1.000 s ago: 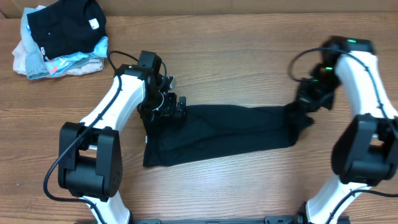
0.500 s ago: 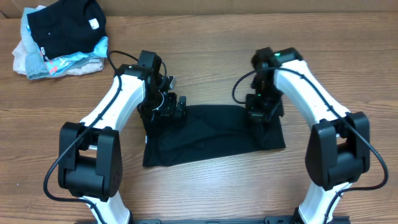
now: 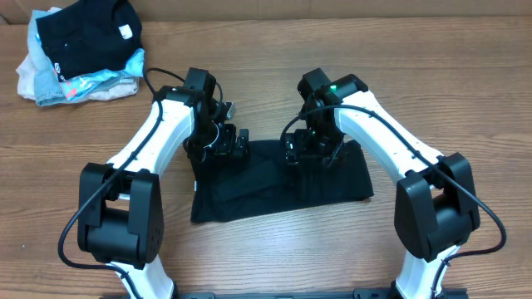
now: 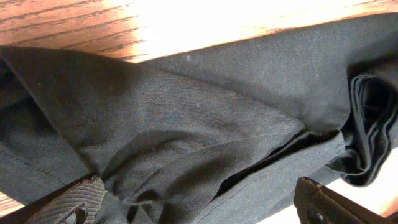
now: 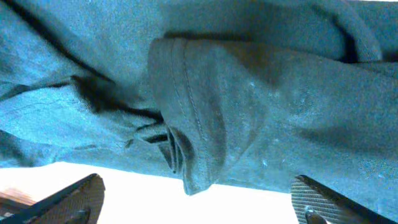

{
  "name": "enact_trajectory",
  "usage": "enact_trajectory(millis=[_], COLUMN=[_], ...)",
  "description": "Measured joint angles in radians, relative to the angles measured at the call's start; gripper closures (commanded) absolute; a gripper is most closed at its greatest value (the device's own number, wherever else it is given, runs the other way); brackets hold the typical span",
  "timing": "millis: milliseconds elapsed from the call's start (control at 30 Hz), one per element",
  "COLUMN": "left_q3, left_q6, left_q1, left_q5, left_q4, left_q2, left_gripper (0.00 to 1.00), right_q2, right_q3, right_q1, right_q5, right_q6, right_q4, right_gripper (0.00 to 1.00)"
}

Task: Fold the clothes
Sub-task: 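Fold the right end leftward onto the shirt with the right gripper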

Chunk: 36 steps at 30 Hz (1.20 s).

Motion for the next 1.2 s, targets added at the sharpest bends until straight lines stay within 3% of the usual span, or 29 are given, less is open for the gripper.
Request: enact_trajectory(millis=[233,267,300,367,400,433,900,1133,1200], left_q3=[0.0,0.0,0.0,0.0,0.0,0.0,0.0,0.0,0.0], left_q6=[0.0,0.0,0.0,0.0,0.0,0.0,0.0,0.0,0.0], left_q1=[0.0,0.0,0.0,0.0,0.0,0.0,0.0,0.0,0.0], left_q5=[0.0,0.0,0.0,0.0,0.0,0.0,0.0,0.0,0.005], left_q4=[0.0,0.0,0.0,0.0,0.0,0.0,0.01,0.015,0.013], left_q2=[0.0,0.0,0.0,0.0,0.0,0.0,0.0,0.0,0.0], left_gripper=[0.0,0.0,0.0,0.0,0.0,0.0,0.0,0.0,0.0], right_q2=[0.0,0.0,0.0,0.0,0.0,0.0,0.0,0.0,0.0], right_q3=[0.0,0.0,0.0,0.0,0.0,0.0,-0.258,-0.256,-0.228], right_q1=[-0.028,-0.038,-0.051,-0.071,-0.079,-0.085,0.02,0.014,0.011], right_q5=[0.042,0.053,0.062,0.072,0.077,0.079,-0.02,-0.085,-0.11], right_q6=[0.003,0.0,-0.007,-0.017,-0.016,-0.016,-0.015,-0.013,-0.01], right_q4=[-0.073,-0.081,-0.092,-0.098,-0.097,-0.088,0.222,0.3,0.279], right_gripper=[0.0,0.04,0.2,0.61,0.88,0.96,0.94,0.82,0.71])
